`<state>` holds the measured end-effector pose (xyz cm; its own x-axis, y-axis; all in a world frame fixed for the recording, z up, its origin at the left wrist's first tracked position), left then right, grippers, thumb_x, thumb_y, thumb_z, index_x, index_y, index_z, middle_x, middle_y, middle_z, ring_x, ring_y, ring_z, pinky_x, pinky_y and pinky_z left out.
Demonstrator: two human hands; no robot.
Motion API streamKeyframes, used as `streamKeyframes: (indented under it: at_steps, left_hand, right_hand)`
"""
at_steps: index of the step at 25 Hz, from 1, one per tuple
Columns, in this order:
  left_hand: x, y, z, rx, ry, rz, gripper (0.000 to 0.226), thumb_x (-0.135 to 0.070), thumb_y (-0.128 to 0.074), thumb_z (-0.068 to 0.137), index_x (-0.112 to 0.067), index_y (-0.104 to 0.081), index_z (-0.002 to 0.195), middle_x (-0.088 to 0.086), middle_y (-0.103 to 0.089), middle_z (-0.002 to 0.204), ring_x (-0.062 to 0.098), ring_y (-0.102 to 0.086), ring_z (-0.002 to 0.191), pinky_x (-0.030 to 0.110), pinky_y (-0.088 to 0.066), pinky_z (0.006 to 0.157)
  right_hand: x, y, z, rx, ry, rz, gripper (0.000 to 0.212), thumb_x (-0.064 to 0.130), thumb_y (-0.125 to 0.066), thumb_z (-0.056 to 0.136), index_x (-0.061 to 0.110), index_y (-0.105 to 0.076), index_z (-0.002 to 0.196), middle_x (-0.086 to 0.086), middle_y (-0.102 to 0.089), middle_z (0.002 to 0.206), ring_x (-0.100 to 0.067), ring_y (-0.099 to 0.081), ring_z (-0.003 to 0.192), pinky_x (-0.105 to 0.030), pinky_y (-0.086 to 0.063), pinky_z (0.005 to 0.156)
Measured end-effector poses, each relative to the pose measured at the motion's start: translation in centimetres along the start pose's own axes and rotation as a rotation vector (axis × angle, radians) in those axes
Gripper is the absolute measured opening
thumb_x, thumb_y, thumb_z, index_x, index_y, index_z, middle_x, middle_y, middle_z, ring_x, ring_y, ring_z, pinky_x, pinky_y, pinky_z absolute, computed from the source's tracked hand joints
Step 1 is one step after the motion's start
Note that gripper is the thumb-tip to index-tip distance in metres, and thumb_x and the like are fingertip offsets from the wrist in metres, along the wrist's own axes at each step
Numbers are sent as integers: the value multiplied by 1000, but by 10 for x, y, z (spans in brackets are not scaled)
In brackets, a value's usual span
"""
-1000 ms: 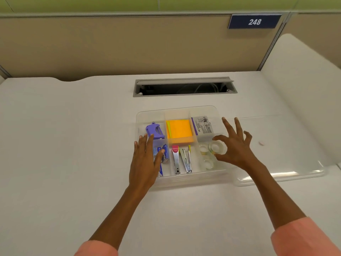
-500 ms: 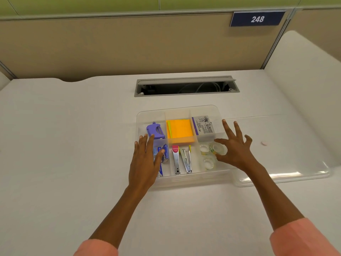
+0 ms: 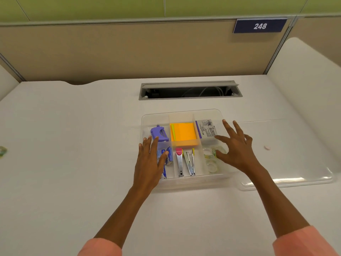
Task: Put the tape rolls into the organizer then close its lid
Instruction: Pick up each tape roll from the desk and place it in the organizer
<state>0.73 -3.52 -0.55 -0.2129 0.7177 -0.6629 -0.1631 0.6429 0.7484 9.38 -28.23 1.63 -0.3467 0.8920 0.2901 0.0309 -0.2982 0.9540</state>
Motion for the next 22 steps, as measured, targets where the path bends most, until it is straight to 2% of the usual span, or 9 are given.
streamKeyframes:
  at_steps: [4,8,14,18,22]
  left_hand:
    - [-2,11,-3,-19,-28,-33,60,-35,-40,91,-21,-10,141,5,-5,156,22,4,144,37,-6,117]
    - [15,39,-11,-87,-32,8,59,-39,-38,91,-22,-12,141,2,-4,156,18,6,144,33,-5,116]
    - [82,86,-25,-190,150,15,61,-44,-37,89,-27,-10,141,0,-3,157,21,6,144,41,-10,116]
    - [133,121,-38,-267,249,20,60,-45,-37,89,-27,-12,141,-1,-4,157,21,6,144,43,-13,116]
    - [189,156,-47,-329,358,19,60,-46,-36,89,-27,-13,141,0,-5,157,22,5,144,43,-16,115]
  right_hand:
    - [41,10,18,-68,135,122,49,33,-66,77,22,-56,124,-8,-23,155,-31,-9,145,-59,-15,112]
    - [104,-1,43,14,249,232,47,28,-67,79,24,-54,124,-4,-25,154,-26,-11,145,-52,-15,115]
    - [222,-41,70,178,475,388,40,24,-63,83,23,-55,122,-4,-37,148,-22,-28,138,-42,-26,113]
    - [301,-77,84,273,585,397,38,25,-62,83,23,-56,121,-4,-43,144,-20,-38,131,-27,-29,102]
    - [377,-116,97,358,658,418,38,22,-62,82,19,-56,120,-8,-51,134,-22,-46,125,-33,-35,104]
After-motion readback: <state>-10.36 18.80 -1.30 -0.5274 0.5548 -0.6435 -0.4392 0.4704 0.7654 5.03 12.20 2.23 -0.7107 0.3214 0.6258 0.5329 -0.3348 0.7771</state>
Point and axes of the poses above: each hand's wrist, its own z-axis towards the middle knuckle, its own y-axis out of the back of the hand, x = y × z, the point moved 1 cm from there along z, towards the middle knuckle
